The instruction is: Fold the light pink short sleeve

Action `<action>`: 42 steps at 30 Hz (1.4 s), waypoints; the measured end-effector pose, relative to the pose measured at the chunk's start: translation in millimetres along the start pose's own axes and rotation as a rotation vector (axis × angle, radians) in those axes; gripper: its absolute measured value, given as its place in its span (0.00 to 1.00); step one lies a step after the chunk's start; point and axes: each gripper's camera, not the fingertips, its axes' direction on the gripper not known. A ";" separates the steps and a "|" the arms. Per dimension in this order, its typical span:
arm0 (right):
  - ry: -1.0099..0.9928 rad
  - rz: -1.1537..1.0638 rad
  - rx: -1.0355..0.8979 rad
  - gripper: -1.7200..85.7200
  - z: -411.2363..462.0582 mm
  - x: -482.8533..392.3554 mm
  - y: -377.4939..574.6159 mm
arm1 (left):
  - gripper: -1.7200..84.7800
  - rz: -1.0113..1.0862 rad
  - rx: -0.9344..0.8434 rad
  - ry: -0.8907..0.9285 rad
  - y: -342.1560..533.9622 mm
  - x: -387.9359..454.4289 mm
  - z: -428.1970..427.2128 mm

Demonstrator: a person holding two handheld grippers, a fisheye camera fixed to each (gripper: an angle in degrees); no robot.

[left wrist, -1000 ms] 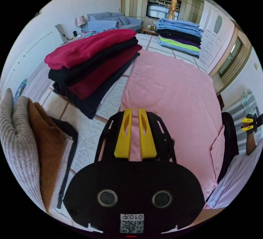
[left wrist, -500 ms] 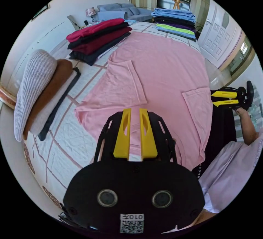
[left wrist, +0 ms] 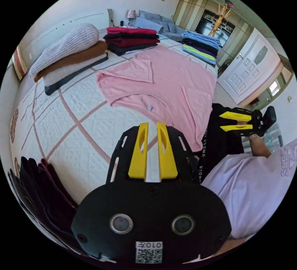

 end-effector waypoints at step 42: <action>0.014 0.058 -0.083 0.09 93.3 -70.4 -129.5 | 0.10 -0.408 0.001 0.171 -21.5 -197.3 68.4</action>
